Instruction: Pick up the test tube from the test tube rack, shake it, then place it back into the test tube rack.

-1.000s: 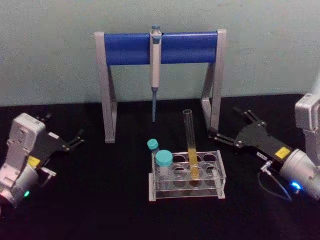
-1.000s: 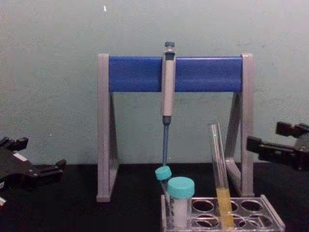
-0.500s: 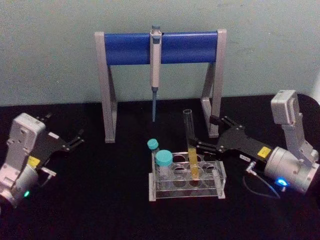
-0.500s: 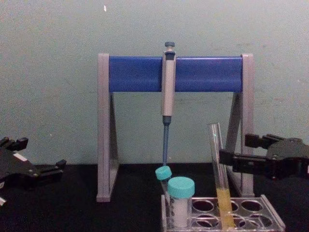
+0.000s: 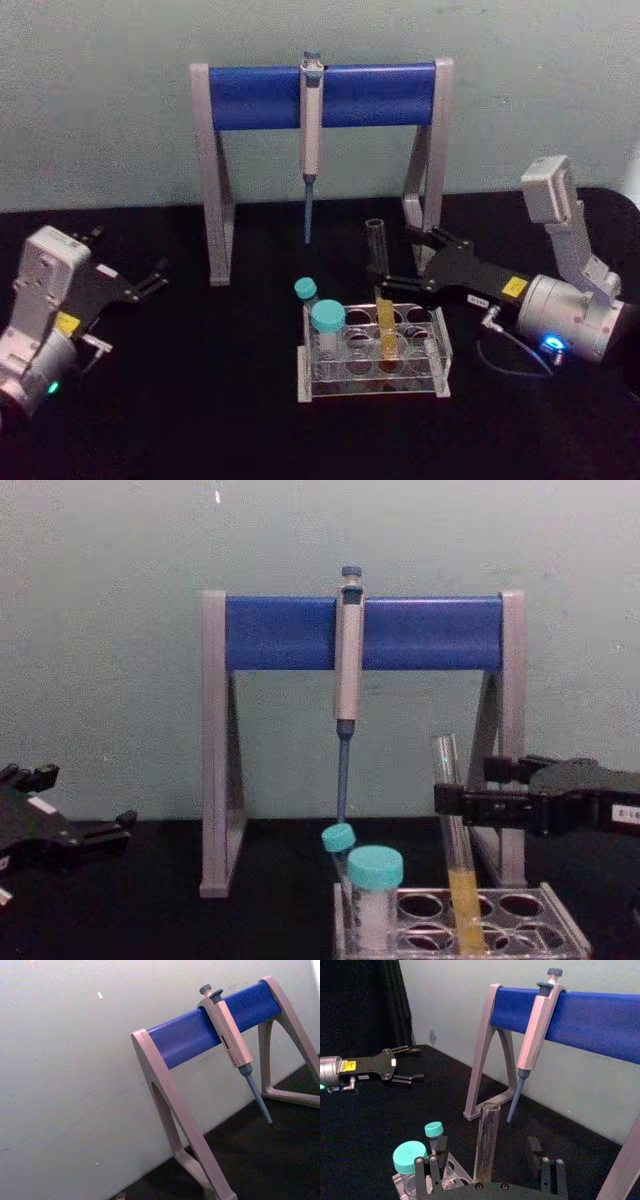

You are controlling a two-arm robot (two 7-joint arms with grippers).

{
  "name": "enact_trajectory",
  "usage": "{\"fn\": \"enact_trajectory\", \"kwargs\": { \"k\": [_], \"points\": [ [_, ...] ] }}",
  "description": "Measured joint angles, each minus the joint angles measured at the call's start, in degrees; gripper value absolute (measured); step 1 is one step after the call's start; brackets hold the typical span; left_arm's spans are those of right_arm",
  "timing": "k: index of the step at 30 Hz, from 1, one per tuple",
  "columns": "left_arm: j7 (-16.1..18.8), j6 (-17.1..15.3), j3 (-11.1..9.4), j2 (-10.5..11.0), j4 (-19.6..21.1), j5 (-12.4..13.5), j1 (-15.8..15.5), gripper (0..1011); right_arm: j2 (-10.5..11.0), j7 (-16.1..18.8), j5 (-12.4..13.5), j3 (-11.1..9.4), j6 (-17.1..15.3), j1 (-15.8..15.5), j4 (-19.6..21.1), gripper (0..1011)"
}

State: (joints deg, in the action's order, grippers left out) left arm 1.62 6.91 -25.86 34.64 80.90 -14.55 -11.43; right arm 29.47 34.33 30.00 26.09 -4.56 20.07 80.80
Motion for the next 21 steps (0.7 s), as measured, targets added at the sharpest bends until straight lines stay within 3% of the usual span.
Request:
{"fn": "enact_trajectory", "kwargs": {
  "k": [21],
  "points": [
    [0.00,0.00,0.00,0.00,0.00,0.00,0.00,1001,-1.33,-0.18,0.17,2.16,-1.39,2.99,-3.61,1000]
  ]
}}
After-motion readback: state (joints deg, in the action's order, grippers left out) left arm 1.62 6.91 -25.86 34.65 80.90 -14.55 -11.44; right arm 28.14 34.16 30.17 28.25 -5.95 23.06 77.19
